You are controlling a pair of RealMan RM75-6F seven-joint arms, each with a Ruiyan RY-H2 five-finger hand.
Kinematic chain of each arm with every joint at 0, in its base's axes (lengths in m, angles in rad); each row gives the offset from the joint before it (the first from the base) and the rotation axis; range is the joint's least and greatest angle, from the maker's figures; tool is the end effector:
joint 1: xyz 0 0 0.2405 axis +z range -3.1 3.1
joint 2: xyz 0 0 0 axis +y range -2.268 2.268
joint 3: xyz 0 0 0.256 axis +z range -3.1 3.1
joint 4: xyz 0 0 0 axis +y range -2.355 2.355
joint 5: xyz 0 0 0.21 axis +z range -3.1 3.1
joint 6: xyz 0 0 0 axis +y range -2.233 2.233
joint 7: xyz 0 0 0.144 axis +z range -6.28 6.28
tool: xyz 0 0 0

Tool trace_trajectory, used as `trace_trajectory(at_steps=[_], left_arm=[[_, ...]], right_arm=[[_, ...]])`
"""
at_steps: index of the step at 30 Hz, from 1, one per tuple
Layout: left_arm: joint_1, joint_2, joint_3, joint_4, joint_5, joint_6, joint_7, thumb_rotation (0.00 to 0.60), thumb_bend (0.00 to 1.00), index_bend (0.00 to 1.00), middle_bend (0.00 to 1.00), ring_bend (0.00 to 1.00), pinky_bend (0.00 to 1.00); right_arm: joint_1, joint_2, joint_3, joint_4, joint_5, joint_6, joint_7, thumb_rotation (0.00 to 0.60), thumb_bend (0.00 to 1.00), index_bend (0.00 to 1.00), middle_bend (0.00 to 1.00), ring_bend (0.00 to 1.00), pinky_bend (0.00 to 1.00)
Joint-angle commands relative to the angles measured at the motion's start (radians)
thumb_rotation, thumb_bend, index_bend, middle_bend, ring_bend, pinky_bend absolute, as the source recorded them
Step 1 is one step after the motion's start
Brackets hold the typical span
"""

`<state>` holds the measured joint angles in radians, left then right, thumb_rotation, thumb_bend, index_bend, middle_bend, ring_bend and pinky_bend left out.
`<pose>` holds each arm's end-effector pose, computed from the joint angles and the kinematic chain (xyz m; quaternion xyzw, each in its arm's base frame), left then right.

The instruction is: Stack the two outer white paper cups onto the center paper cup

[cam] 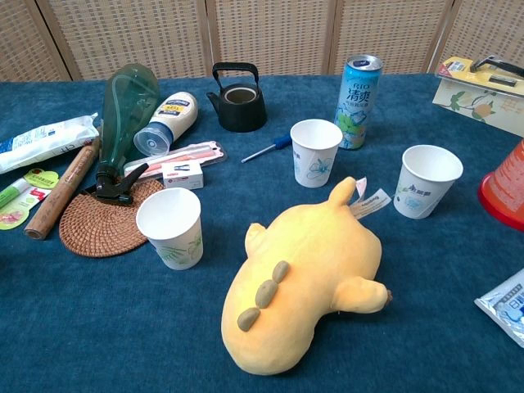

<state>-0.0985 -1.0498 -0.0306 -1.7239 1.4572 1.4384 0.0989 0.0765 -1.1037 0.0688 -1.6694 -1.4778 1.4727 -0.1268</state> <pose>-0.3011 0.1792 0.1639 -0.6103 -0.3948 -0.3500 0.5909 -0.3041 -0.1815 0.1607 0.6024 -0.3683 0.3607 0.6094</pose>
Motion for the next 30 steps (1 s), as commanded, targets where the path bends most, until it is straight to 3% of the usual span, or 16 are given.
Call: trace_trajectory(at_steps=[1, 15, 22, 30], left_arm=[[0.000, 0.000, -0.001, 0.000, 0.000, 0.002, 0.000, 0.600, 0.22, 0.00, 0.00, 0.00, 0.00], [-0.022, 0.011, 0.011, -0.028, 0.013, -0.048, -0.026, 0.600, 0.22, 0.00, 0.00, 0.00, 0.00], [-0.119, 0.083, 0.004, -0.167, 0.019, -0.203, -0.041, 0.600, 0.22, 0.00, 0.00, 0.00, 0.00], [-0.289, 0.167, -0.051, -0.361, -0.060, -0.427, 0.050, 0.600, 0.22, 0.00, 0.00, 0.00, 0.00]], right_arm=[[0.000, 0.000, 0.000, 0.000, 0.000, 0.000, 0.000, 0.600, 0.00, 0.00, 0.00, 0.00, 0.00], [-0.001, 0.001, 0.005, 0.001, 0.012, 0.000, 0.003, 0.600, 0.00, 0.00, 0.00, 0.00, 0.00], [0.000, 0.002, 0.010, 0.001, 0.016, 0.001, 0.011, 0.600, 0.00, 0.00, 0.00, 0.00, 0.00], [-0.003, 0.010, 0.010, -0.012, 0.005, 0.012, 0.020, 0.600, 0.00, 0.00, 0.00, 0.00, 0.00]])
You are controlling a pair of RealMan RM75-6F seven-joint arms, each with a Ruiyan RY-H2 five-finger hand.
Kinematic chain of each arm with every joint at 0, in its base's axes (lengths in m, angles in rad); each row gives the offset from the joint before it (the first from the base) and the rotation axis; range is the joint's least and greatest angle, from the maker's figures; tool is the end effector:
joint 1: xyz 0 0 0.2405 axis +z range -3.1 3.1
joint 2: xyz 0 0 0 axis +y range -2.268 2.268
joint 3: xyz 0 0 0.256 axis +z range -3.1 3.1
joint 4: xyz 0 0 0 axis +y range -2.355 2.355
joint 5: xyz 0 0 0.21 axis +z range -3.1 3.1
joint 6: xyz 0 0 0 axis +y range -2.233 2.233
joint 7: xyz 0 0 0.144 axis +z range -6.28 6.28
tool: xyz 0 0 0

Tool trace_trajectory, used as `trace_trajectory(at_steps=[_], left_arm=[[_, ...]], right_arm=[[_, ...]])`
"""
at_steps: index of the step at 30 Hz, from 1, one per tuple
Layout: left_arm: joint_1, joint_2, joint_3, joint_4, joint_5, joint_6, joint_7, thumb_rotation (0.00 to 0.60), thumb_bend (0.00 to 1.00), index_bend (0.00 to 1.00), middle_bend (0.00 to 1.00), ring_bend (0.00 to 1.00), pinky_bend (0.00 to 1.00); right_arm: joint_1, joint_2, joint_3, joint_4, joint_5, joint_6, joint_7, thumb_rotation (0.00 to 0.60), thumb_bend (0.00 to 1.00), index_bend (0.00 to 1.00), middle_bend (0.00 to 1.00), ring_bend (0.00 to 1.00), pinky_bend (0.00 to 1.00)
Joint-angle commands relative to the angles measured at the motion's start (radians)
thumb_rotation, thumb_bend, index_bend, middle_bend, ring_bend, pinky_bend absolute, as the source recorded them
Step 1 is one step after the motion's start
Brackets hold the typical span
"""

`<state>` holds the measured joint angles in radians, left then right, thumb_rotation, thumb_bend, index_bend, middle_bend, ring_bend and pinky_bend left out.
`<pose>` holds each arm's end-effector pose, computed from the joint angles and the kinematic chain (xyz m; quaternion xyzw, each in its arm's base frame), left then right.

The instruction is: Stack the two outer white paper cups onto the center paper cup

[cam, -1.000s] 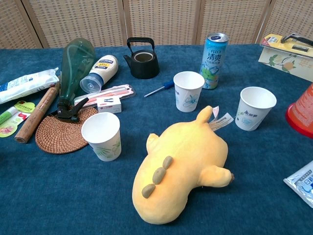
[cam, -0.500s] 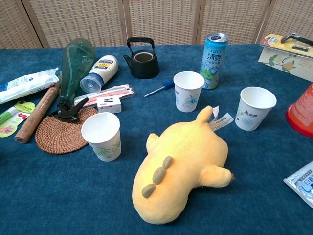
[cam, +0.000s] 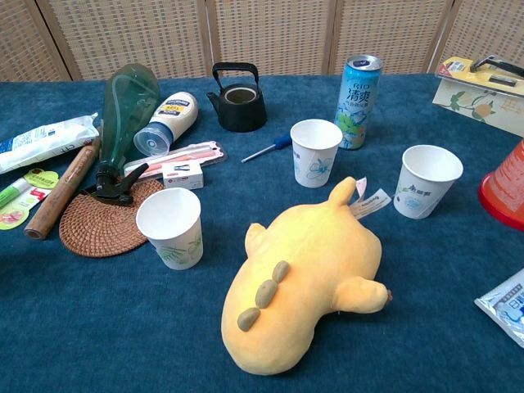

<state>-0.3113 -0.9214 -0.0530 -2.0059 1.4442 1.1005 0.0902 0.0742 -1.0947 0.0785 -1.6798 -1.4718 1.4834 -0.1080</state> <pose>-0.2177 0.2179 0.1355 -0.7001 -0.4477 -0.3528 0.4302 -0.3025 -0.1827 0.1657 0.5925 -0.3706 0.3712 0.6114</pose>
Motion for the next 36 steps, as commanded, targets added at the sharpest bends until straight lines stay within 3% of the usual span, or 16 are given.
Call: trace_trajectory(at_steps=[1, 10, 17, 26, 36], left_arm=[[-0.094, 0.040, -0.032, -0.093, -0.061, -0.108, 0.089, 0.600, 0.22, 0.00, 0.00, 0.00, 0.00], [-0.239, -0.034, -0.044, -0.156, -0.233, -0.197, 0.422, 0.600, 0.22, 0.00, 0.00, 0.00, 0.00], [-0.349, -0.172, -0.021, -0.133, -0.381, -0.204, 0.642, 0.600, 0.22, 0.00, 0.00, 0.00, 0.00], [-0.459, -0.405, 0.002, -0.032, -0.589, -0.140, 0.784, 0.600, 0.22, 0.00, 0.00, 0.00, 0.00], [-0.524, -0.476, 0.012, 0.012, -0.719, -0.100, 0.794, 0.600, 0.22, 0.00, 0.00, 0.00, 0.01]], right_arm=[[0.000, 0.001, 0.001, -0.002, -0.002, 0.002, 0.003, 0.600, 0.00, 0.00, 0.00, 0.00, 0.00], [-0.002, 0.010, 0.002, -0.012, -0.011, 0.011, 0.021, 0.600, 0.00, 0.00, 0.00, 0.00, 0.00], [-0.003, 0.016, 0.003, -0.017, -0.012, 0.012, 0.032, 0.600, 0.00, 0.00, 0.00, 0.00, 0.00], [-0.004, 0.020, 0.006, -0.017, -0.009, 0.014, 0.045, 0.600, 0.00, 0.00, 0.00, 0.00, 0.00], [-0.004, 0.024, 0.011, -0.011, 0.002, 0.011, 0.062, 0.600, 0.00, 0.00, 0.00, 0.00, 0.00]])
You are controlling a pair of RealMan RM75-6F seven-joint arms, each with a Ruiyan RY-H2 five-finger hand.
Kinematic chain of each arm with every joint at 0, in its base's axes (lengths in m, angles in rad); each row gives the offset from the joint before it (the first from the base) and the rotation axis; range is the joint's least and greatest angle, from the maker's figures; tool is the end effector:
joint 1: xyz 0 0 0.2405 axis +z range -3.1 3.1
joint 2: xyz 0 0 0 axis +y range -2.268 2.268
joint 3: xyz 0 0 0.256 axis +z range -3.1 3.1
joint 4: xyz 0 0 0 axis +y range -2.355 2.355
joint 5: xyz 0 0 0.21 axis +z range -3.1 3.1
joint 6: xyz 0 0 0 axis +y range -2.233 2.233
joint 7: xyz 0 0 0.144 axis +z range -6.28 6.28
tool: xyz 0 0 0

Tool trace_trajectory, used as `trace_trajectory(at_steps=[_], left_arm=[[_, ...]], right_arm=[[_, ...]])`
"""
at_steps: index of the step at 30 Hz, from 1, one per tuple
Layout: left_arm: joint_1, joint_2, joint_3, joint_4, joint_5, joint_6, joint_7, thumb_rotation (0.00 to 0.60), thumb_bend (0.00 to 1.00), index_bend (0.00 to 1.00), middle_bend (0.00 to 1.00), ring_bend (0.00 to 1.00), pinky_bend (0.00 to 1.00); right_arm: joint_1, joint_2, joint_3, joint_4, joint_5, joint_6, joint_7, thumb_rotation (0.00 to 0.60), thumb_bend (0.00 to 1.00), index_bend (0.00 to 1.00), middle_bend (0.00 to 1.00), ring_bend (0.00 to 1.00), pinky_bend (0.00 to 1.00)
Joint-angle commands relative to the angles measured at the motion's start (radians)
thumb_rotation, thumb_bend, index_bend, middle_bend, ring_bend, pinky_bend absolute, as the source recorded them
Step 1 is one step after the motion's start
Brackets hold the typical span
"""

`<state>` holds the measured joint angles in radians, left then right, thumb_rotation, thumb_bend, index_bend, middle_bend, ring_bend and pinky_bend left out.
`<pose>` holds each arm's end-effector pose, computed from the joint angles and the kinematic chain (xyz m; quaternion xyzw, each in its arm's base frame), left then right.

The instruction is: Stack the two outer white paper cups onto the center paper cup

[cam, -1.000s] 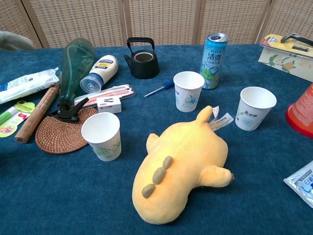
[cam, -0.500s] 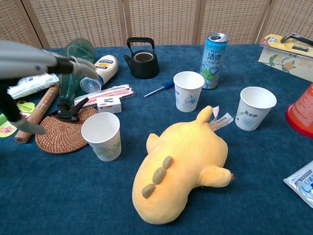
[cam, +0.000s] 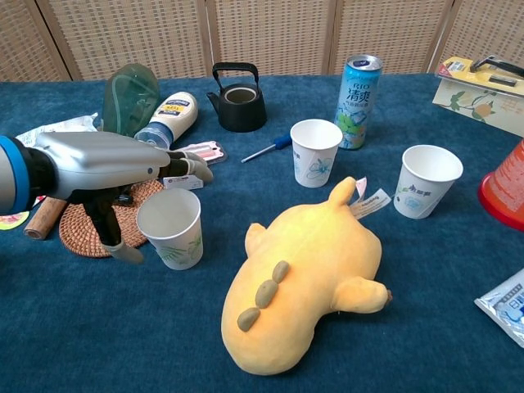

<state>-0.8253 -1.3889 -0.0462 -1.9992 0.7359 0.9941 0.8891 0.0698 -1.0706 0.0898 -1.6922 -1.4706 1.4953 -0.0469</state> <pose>-0.1118 0.2608 -0.0108 -0.8409 -0.3464 -0.2190 0.3536 -0.3010 -0.1836 0.1754 0.5774 -0.3795 0.3921 0.6073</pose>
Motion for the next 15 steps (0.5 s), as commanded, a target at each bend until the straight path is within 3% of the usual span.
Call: trace_trajectory(at_steps=[1, 7, 11, 15], left_arm=[[-0.013, -0.010, 0.005, 0.006, -0.012, 0.006, -0.011, 0.600, 0.22, 0.00, 0.00, 0.00, 0.02], [-0.035, -0.028, 0.016, 0.016, -0.006, 0.030, -0.013, 0.600, 0.22, 0.01, 0.01, 0.00, 0.26], [-0.050, -0.056, 0.026, 0.026, -0.017, 0.060, 0.007, 0.600, 0.22, 0.13, 0.14, 0.08, 0.37], [-0.056, -0.087, 0.030, 0.038, -0.021, 0.093, 0.016, 0.600, 0.23, 0.20, 0.22, 0.16, 0.41]], right_arm=[[0.001, -0.001, -0.001, 0.002, 0.001, -0.003, 0.001, 0.600, 0.00, 0.00, 0.00, 0.00, 0.00], [0.001, -0.004, -0.002, 0.005, 0.003, -0.005, -0.005, 0.600, 0.00, 0.00, 0.00, 0.00, 0.00], [0.001, -0.006, -0.004, 0.006, 0.002, -0.007, -0.009, 0.600, 0.00, 0.00, 0.00, 0.00, 0.00], [0.001, -0.005, -0.002, 0.005, 0.004, -0.006, -0.007, 0.600, 0.00, 0.00, 0.00, 0.00, 0.00]])
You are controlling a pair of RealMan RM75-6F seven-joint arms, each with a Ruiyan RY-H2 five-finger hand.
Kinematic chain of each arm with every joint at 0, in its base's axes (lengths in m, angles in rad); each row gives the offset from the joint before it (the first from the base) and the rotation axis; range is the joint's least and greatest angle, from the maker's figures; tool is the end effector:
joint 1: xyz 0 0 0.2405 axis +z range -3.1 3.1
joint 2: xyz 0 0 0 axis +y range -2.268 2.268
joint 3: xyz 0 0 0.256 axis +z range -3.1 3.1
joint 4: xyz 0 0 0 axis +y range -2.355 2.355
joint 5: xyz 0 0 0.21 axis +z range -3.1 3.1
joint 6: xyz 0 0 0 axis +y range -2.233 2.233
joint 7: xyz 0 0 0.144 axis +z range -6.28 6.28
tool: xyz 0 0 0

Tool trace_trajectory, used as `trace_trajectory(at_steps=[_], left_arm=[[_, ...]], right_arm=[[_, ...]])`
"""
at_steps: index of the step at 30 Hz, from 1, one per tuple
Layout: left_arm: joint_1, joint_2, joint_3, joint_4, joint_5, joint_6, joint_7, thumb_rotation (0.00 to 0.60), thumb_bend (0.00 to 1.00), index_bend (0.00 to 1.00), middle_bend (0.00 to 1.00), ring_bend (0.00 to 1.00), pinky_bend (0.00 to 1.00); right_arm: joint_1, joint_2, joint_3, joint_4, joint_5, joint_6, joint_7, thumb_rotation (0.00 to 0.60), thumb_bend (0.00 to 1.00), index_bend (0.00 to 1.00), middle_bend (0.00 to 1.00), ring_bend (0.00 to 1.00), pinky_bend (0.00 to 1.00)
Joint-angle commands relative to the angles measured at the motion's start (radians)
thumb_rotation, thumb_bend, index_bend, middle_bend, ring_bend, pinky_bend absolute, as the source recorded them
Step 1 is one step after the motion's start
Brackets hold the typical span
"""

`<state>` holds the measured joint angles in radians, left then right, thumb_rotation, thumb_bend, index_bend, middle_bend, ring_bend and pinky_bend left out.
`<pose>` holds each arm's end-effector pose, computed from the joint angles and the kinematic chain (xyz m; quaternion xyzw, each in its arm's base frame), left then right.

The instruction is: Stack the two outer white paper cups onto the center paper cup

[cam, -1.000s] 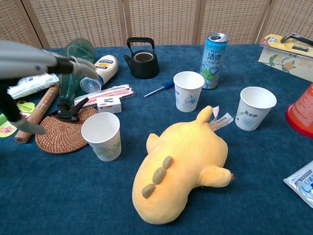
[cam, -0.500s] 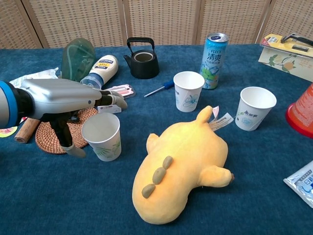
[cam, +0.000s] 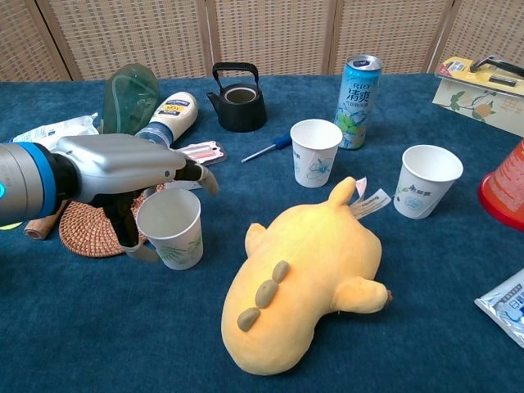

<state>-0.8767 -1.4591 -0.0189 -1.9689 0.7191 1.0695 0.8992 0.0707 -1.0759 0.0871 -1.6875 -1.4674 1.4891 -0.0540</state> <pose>-0.1023 0.2616 -0.0240 -0.8407 -0.3337 -0.2251 0.3621 -0.3024 -0.1833 0.1731 0.5795 -0.3808 0.3871 0.6077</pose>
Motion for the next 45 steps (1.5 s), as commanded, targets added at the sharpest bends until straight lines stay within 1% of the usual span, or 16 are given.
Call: trace_trajectory(at_steps=[1, 3, 10, 22, 27, 31, 37, 40, 45], left_arm=[[-0.006, -0.022, 0.003, 0.010, -0.004, 0.024, 0.007, 0.600, 0.24, 0.21, 0.23, 0.18, 0.42], [-0.006, -0.033, 0.004, 0.015, 0.000, 0.039, 0.008, 0.600, 0.24, 0.24, 0.27, 0.23, 0.45], [-0.002, -0.052, 0.000, 0.021, 0.021, 0.079, -0.007, 0.600, 0.25, 0.28, 0.34, 0.30, 0.49], [0.002, -0.038, -0.004, -0.007, 0.037, 0.115, -0.013, 0.600, 0.25, 0.30, 0.36, 0.31, 0.50], [0.005, -0.039, 0.004, -0.016, 0.043, 0.125, -0.010, 0.600, 0.27, 0.31, 0.40, 0.35, 0.54], [0.005, -0.045, 0.000, -0.015, 0.047, 0.134, -0.009, 0.600, 0.27, 0.32, 0.41, 0.37, 0.56], [0.001, -0.025, -0.034, -0.038, 0.060, 0.152, -0.021, 0.600, 0.27, 0.32, 0.42, 0.37, 0.56], [-0.013, -0.001, -0.071, -0.070, 0.056, 0.164, -0.015, 0.600, 0.27, 0.32, 0.41, 0.37, 0.56], [-0.052, 0.033, -0.154, -0.109, 0.027, 0.185, 0.005, 0.600, 0.27, 0.32, 0.41, 0.37, 0.56]], right_arm=[[0.000, 0.001, 0.001, 0.000, 0.001, 0.000, 0.002, 0.600, 0.00, 0.00, 0.00, 0.00, 0.00], [0.000, 0.001, 0.001, 0.001, 0.002, -0.001, 0.004, 0.600, 0.00, 0.00, 0.00, 0.00, 0.00], [0.000, 0.002, 0.001, 0.002, 0.003, -0.002, 0.006, 0.600, 0.00, 0.00, 0.00, 0.00, 0.00], [0.001, 0.000, -0.001, 0.003, 0.006, -0.008, 0.000, 0.600, 0.00, 0.00, 0.00, 0.00, 0.00], [0.001, -0.001, -0.001, 0.002, 0.003, -0.005, -0.001, 0.600, 0.00, 0.00, 0.00, 0.00, 0.00], [0.000, 0.000, -0.001, 0.002, 0.004, -0.004, -0.001, 0.600, 0.00, 0.00, 0.00, 0.00, 0.00], [0.001, 0.000, 0.000, 0.005, 0.008, -0.009, 0.003, 0.600, 0.00, 0.00, 0.00, 0.00, 0.00], [0.002, -0.001, -0.001, 0.006, 0.008, -0.012, 0.002, 0.600, 0.00, 0.00, 0.00, 0.00, 0.00], [0.002, -0.003, -0.003, 0.006, 0.008, -0.013, -0.001, 0.600, 0.00, 0.00, 0.00, 0.00, 0.00]])
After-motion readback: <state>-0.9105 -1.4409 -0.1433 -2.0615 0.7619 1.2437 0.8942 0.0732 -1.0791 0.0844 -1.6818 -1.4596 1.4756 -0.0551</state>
